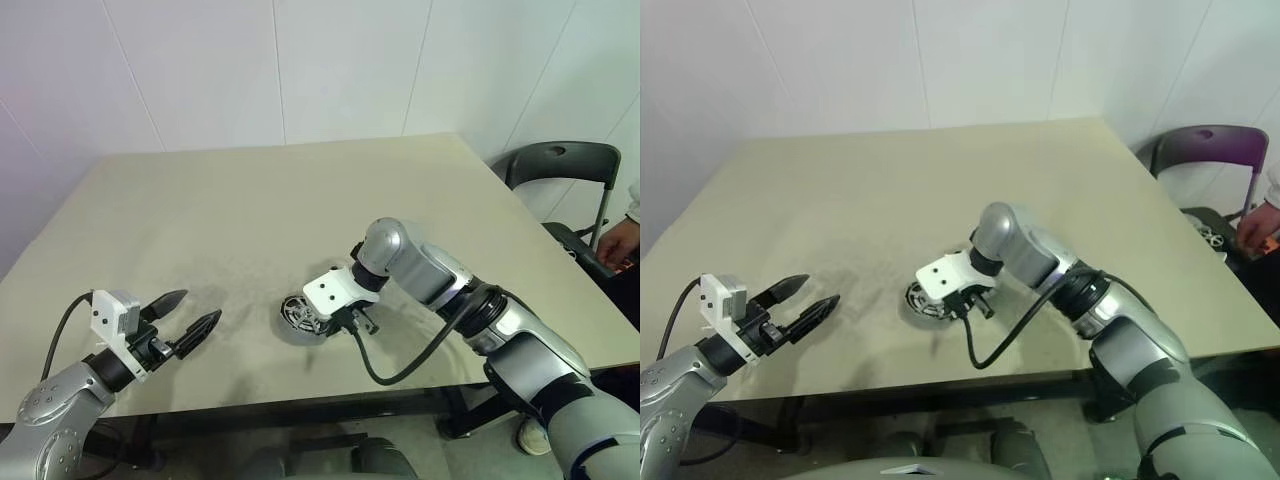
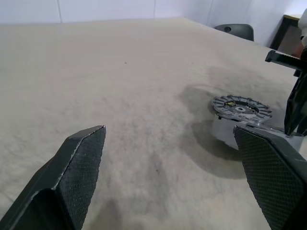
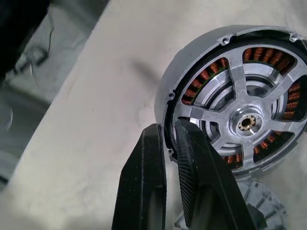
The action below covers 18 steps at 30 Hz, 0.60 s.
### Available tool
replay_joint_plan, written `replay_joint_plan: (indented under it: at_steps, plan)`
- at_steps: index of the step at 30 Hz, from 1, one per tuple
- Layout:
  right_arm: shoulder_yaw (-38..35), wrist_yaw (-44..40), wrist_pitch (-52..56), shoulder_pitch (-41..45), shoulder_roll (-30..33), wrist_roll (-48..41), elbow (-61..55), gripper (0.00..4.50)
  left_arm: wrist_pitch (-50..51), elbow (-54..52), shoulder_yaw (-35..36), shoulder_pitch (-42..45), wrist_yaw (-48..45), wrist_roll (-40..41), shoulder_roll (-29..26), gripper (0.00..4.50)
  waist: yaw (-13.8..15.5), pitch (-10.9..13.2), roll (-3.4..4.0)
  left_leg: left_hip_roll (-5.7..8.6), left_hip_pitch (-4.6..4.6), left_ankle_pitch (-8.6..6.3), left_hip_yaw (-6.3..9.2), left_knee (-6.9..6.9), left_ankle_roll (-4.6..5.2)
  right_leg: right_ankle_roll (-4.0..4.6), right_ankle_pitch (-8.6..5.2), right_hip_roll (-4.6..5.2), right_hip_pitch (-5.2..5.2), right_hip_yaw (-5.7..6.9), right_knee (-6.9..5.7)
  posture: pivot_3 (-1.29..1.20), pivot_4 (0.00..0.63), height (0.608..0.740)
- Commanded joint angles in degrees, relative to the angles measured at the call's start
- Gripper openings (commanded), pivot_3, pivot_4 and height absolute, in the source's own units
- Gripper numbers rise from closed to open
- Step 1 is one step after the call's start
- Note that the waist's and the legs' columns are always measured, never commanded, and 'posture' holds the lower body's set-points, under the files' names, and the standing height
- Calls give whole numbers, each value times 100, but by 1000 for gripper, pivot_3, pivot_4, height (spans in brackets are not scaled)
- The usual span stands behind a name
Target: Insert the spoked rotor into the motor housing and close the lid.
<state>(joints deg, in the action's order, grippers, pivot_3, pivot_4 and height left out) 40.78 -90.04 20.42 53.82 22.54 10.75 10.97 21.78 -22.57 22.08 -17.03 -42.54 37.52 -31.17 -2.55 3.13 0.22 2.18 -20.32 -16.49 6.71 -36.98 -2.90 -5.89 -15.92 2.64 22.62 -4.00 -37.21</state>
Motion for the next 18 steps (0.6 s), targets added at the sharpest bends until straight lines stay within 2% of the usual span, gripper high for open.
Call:
replay_joint_plan:
  at_steps: [1, 6, 11, 18]
  plan:
    - [-72, 387, 478, 235, -394, 87, 151, 67, -147, -42, 11, 88, -1, -49, 5, 4500, 7, -1, -1, -1, 0, 0, 0, 0, 0, -6, 4, -1, 1, 0, -1, 0, 0, 740]
    - [65, 663, 512, 286, -582, 322, 425, 67, -148, -62, -12, 99, 70, -101, 35, 4500, 33, -1, -3, 4, -7, 0, 1, -1, 0, -13, 8, 6, 3, 1, 4, 0, 0, 740]
    - [87, 338, 444, 305, -386, 219, 75, 1696, -135, -79, -8, 88, 124, -106, 45, 4500, 17, -2, -4, 5, -1, 0, 1, -5, -1, -12, 7, 6, -5, 1, 5, 0, 0, 740]
    - [-981, 62, 1590, 727, -301, -875, -270, 4004, -117, -71, -26, 122, 132, -73, 61, 4500, 7, -1, -2, 0, -5, 0, 3, 1, -1, -15, 8, 2, 3, 3, 3, 0, 0, 740]
